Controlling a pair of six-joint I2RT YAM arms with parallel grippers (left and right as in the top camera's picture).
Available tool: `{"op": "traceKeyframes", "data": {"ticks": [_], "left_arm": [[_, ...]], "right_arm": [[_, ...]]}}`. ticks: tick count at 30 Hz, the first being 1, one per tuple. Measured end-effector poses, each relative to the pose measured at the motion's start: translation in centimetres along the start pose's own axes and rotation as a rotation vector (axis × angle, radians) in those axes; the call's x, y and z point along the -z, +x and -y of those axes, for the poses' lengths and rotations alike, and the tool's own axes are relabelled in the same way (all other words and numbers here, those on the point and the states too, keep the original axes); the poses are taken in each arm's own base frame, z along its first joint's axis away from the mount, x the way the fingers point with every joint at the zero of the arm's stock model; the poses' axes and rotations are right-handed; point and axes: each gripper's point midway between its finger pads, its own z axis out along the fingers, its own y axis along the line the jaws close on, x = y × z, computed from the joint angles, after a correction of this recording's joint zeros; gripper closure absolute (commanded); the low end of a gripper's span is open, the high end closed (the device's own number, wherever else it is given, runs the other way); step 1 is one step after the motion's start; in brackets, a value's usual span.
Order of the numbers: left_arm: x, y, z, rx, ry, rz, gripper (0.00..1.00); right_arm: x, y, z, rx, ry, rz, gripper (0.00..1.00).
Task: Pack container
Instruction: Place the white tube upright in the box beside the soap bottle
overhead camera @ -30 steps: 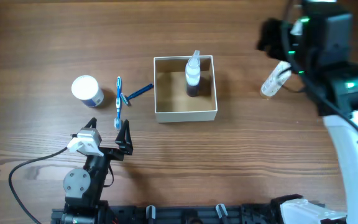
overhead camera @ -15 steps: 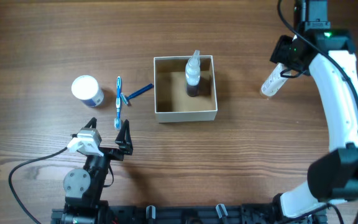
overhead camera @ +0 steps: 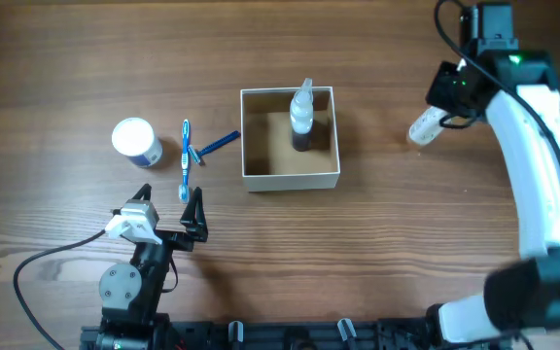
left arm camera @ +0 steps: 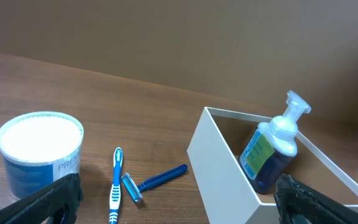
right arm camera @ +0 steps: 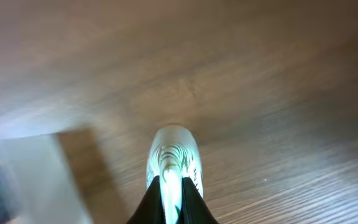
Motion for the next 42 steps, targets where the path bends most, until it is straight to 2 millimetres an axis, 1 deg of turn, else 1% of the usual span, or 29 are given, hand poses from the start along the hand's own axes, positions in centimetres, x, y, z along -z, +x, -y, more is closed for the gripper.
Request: {"op": "traceKeyframes", "data": {"ticks": [1, 2, 3, 5, 7, 8, 10, 12, 13, 16, 17, 19, 23, 25, 28, 29, 33, 34, 35, 36, 37, 38, 40, 42], "left_arm": [[0.0, 0.0, 0.0, 0.000, 0.000, 0.000, 0.00], [0.0, 0.0, 0.0, 0.000, 0.000, 0.000, 0.00], [0.0, 0.0, 0.0, 0.000, 0.000, 0.000, 0.00], [0.0, 0.0, 0.0, 0.000, 0.000, 0.000, 0.00], [0.0, 0.0, 0.0, 0.000, 0.000, 0.000, 0.00], [0.0, 0.0, 0.0, 0.000, 0.000, 0.000, 0.00], [0.0, 0.0, 0.0, 0.000, 0.000, 0.000, 0.00], [0.0, 0.0, 0.0, 0.000, 0.000, 0.000, 0.00], [0.0, 0.0, 0.0, 0.000, 0.000, 0.000, 0.00], [0.0, 0.0, 0.0, 0.000, 0.000, 0.000, 0.00], [0.0, 0.0, 0.0, 0.000, 0.000, 0.000, 0.00], [0.0, 0.0, 0.0, 0.000, 0.000, 0.000, 0.00], [0.0, 0.0, 0.0, 0.000, 0.000, 0.000, 0.00], [0.0, 0.0, 0.0, 0.000, 0.000, 0.000, 0.00], [0.0, 0.0, 0.0, 0.000, 0.000, 0.000, 0.00], [0.0, 0.0, 0.0, 0.000, 0.000, 0.000, 0.00], [0.0, 0.0, 0.0, 0.000, 0.000, 0.000, 0.00], [0.0, 0.0, 0.0, 0.000, 0.000, 0.000, 0.00], [0.0, 0.0, 0.0, 0.000, 0.000, 0.000, 0.00], [0.0, 0.0, 0.0, 0.000, 0.000, 0.000, 0.00], [0.0, 0.0, 0.0, 0.000, 0.000, 0.000, 0.00], [0.0, 0.0, 0.0, 0.000, 0.000, 0.000, 0.00], [0.0, 0.0, 0.0, 0.000, 0.000, 0.000, 0.00], [0.0, 0.0, 0.0, 0.000, 0.000, 0.000, 0.00]], "right_arm": [[1.6, -0.1, -0.5, 0.009, -0.026, 0.036, 0.96], [4.1, -0.2, -1.3, 0.026, -0.070, 0.090, 0.96], [6.0, -0.1, -1.9, 0.040, -0.104, 0.131, 0.96], [10.7, 0.8, -3.8, 0.095, -0.209, 0.217, 0.96], [14.1, 2.2, -5.4, 0.150, -0.301, 0.268, 0.96], [15.4, 2.9, -6.1, 0.174, -0.338, 0.282, 0.96], [17.0, 4.2, -7.3, 0.218, -0.400, 0.291, 0.96], [17.3, 5.2, -8.6, 0.260, -0.433, 0.273, 0.96], [17.0, 5.5, -9.2, 0.272, -0.436, 0.261, 0.96], [15.3, 6.2, -11.0, 0.304, -0.430, 0.208, 0.96], [14.2, 6.4, -12.0, 0.318, -0.421, 0.183, 0.96], [12.5, 6.6, -13.0, 0.327, -0.406, 0.147, 0.96], [8.2, 6.8, -15.1, 0.337, -0.362, 0.074, 0.96], [6.6, 6.7, -15.9, 0.339, -0.352, 0.060, 0.96], [4.5, 7.0, -16.7, 0.343, -0.330, 0.025, 0.96], [3.4, 7.3, -17.1, 0.348, -0.319, 0.007, 0.96], [0.8, 8.1, -17.5, 0.362, -0.282, -0.047, 0.96], [0.1, 8.4, -17.6, 0.366, -0.274, -0.061, 0.94], [-0.3, 8.5, -17.6, 0.368, -0.268, -0.070, 0.82], [-0.8, 8.8, -17.7, 0.371, -0.261, -0.082, 0.62], [-1.2, 8.9, -17.7, 0.373, -0.255, -0.090, 0.57], [-1.4, 9.0, -17.8, 0.369, -0.255, -0.093, 0.55], [-1.4, 8.8, -18.0, 0.366, -0.261, -0.085, 0.41], [-1.3, 8.8, -18.1, 0.362, -0.265, -0.083, 0.37]]}}
